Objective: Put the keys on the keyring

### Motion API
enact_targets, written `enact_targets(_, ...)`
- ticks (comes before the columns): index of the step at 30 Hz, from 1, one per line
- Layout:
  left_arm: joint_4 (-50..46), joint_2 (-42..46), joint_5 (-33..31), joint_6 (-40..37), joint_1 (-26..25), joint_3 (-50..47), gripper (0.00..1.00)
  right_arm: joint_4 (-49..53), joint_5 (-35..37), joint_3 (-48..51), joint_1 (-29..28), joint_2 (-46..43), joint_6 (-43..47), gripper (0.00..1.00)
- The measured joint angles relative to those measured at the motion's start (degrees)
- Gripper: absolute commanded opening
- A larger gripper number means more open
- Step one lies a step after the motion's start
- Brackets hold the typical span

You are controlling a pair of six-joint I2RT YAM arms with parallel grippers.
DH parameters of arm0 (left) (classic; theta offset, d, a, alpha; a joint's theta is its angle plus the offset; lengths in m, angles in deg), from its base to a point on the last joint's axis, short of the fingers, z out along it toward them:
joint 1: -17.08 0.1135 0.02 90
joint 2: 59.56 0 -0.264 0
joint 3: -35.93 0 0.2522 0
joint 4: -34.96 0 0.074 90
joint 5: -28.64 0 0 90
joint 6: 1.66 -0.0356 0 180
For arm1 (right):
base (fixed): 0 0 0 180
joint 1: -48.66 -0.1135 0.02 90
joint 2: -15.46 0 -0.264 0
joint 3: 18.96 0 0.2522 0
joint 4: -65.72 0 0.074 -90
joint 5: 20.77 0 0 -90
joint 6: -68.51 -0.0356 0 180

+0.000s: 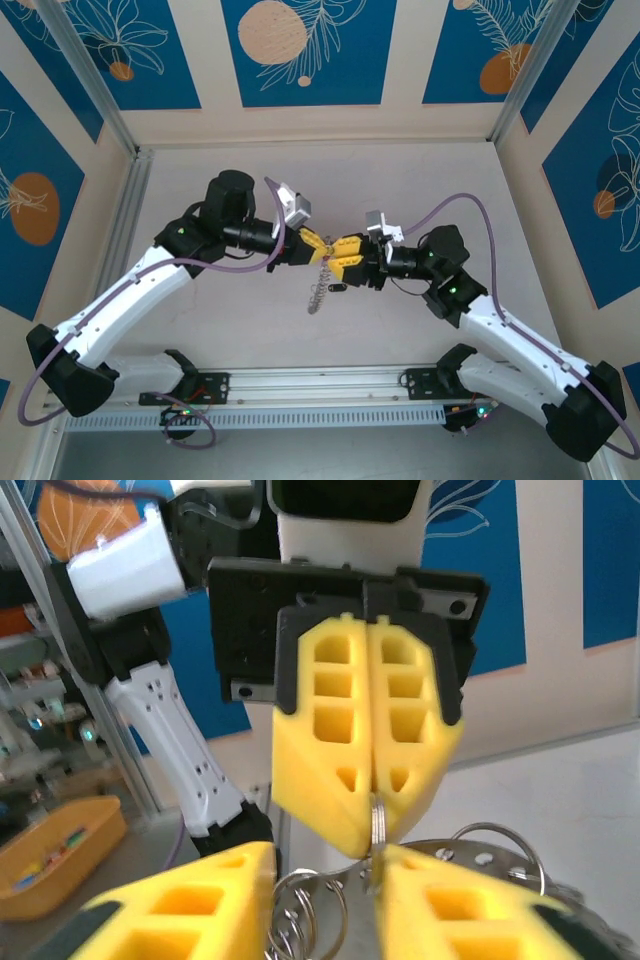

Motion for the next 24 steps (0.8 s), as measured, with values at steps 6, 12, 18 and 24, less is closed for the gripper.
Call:
enact_targets(6, -15.3, -4.8, -3.5, -10.7, -0.7, 10.3, 0.00, 18.0, 1.3, -7.8, 0.3, -1.4, 11.0, 0.36)
enact_targets(12, -28.3, -9.7, -7.9, -18.9, -2.0, 17.2, 0.00, 29.7, 2.7, -12.6, 0.3, 0.5, 18.9, 0.29)
enact_targets(18, -34.7, -11.5, -10.6, -22.5, -2.8, 19.0, 0.00, 35.3, 3.4, -14.4, 0.3, 2.4, 22.9, 0.27)
enact_targets(24, -37.2, -12.0, -11.8, -24.1, -3.6, 20.7, 0.00, 38.8, 3.1, -15.1, 0.3, 4.3, 25.2, 0.27)
